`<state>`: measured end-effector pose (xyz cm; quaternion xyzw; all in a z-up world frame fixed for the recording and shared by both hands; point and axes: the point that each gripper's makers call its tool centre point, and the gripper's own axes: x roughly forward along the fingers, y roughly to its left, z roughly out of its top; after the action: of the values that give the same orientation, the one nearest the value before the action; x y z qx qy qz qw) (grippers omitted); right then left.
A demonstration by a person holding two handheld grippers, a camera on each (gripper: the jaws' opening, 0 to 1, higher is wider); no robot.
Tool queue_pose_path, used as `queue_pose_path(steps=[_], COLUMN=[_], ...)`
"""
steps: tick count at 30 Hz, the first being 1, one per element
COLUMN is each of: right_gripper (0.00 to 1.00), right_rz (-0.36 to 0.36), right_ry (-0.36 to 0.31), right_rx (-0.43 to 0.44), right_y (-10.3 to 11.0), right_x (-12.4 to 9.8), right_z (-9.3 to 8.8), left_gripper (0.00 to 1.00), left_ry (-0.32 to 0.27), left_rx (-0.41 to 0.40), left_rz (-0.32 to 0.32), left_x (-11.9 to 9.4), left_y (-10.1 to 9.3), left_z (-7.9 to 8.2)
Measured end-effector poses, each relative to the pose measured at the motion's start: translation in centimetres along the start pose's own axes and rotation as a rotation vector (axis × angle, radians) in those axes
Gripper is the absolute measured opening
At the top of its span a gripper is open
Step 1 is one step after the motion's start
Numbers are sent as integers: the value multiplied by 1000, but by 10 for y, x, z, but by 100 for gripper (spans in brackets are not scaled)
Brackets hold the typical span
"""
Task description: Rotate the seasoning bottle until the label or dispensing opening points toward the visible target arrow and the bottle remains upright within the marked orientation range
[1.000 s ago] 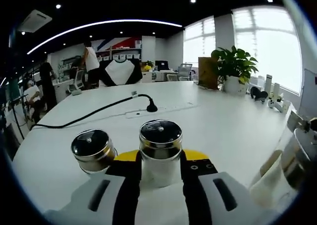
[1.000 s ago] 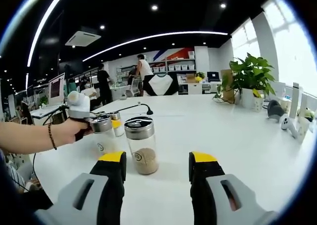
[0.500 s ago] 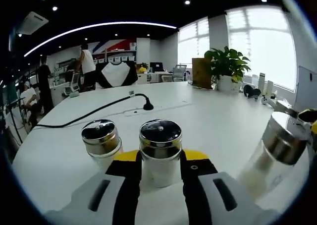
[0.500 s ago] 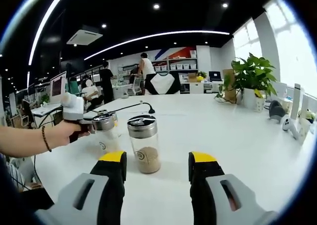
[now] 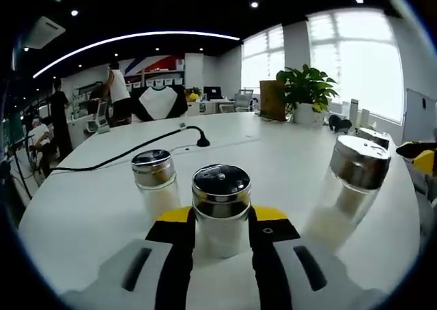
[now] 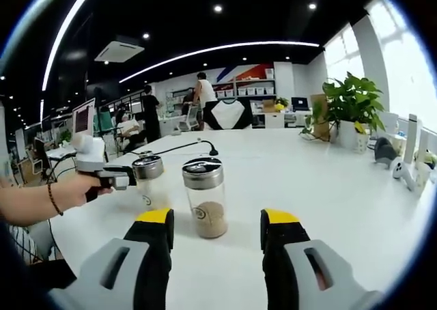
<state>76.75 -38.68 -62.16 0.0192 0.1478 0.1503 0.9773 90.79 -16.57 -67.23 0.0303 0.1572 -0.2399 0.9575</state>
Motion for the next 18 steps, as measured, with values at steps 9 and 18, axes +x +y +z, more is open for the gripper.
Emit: queue_pose_path(steps=[9,18], right_gripper=[51,52], right_rz=[12,23], right_ry=[-2,-5], right_rx=[-22,-32], right_y=[5,10], right_x=[0,-1], right_z=[2,3], left_gripper=[32,32], left_ry=[0,10], left_rx=[-7,-19], left_rz=[-3,-14], left_x=[-22,-40], left_y=[-3,-2], left_z=[-9,-14])
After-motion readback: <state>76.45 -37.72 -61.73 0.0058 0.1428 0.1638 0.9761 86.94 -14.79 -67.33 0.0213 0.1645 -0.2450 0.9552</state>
